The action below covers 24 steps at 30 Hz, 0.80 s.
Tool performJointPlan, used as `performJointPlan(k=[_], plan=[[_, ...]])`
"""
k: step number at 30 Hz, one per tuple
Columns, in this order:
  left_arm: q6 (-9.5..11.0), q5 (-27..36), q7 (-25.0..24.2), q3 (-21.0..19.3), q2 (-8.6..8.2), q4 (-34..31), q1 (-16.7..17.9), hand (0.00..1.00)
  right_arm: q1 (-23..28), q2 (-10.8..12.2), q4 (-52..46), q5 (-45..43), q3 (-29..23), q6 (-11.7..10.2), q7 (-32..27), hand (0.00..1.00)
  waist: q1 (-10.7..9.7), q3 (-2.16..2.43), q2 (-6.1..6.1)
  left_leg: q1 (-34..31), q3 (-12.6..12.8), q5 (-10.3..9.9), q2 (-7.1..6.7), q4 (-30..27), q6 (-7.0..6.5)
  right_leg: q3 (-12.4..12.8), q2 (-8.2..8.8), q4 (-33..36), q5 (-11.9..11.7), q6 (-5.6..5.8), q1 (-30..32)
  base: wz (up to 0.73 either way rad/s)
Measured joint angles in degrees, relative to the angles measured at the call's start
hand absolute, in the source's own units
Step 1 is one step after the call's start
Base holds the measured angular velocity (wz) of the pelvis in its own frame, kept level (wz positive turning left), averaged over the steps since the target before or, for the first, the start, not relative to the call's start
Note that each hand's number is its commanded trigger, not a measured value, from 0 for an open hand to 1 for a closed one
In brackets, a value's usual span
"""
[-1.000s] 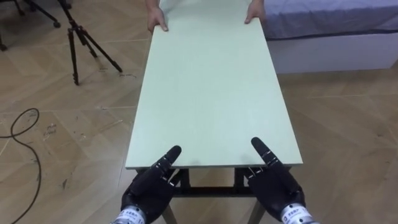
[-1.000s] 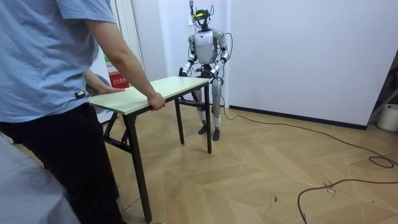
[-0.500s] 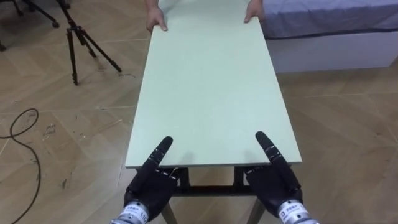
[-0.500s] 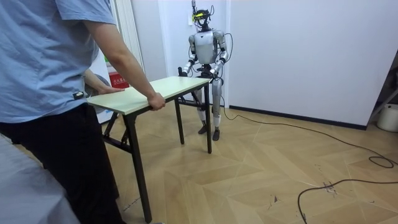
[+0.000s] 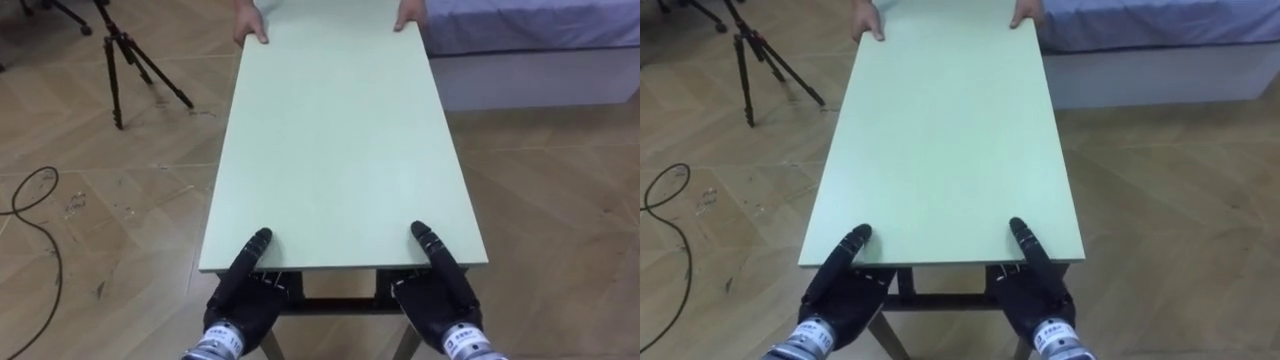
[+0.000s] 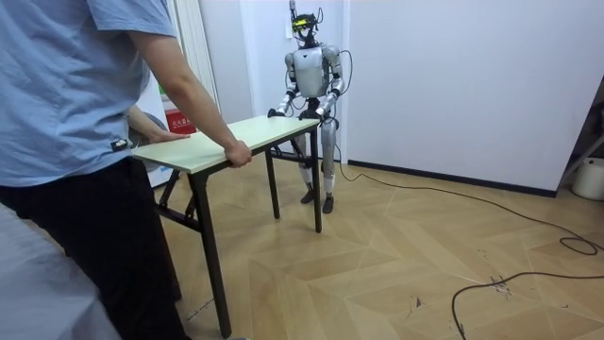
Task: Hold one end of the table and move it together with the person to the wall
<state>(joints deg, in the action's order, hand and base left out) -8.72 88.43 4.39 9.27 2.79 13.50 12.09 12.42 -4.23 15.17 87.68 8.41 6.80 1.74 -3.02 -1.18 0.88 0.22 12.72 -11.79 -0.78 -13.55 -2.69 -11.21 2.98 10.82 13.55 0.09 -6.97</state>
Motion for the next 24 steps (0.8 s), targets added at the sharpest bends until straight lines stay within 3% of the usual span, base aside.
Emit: performJointPlan(k=[3,13,24], plan=[[0.0,0.1,0.0,0.4,-0.36,0.0,0.0,1.0,0.0,0.2,0.0,-0.2,0.7,-2.2,-0.2,1.0,0.2,-0.11,-0.2,0.6,-0.4,0.0,-0.08,0.7,0.01,0.0,-0.05,0.1,0.0,0.01,-0.2,0.01],[1.6,-0.6,0.1,1.2,-0.39,0.0,0.0,1.0,-0.1,0.4,0.0,-0.4,1.6,-3.6,-0.4,1.0,0.2,-0.27,-0.48,0.5,-0.3,0.0,-0.12,0.9,0.03,0.1,-0.02,-0.1,0.0,0.01,-0.2,0.0],[1.8,-0.7,0.2,1.3,-0.51,0.0,-0.1,1.0,-0.6,0.4,0.0,-0.6,1.6,-3.8,-1.3,1.0,0.1,-0.21,-0.38,0.5,-0.4,0.0,-0.13,0.8,0.04,0.1,-0.01,-0.1,0.0,0.01,-0.2,0.0]])
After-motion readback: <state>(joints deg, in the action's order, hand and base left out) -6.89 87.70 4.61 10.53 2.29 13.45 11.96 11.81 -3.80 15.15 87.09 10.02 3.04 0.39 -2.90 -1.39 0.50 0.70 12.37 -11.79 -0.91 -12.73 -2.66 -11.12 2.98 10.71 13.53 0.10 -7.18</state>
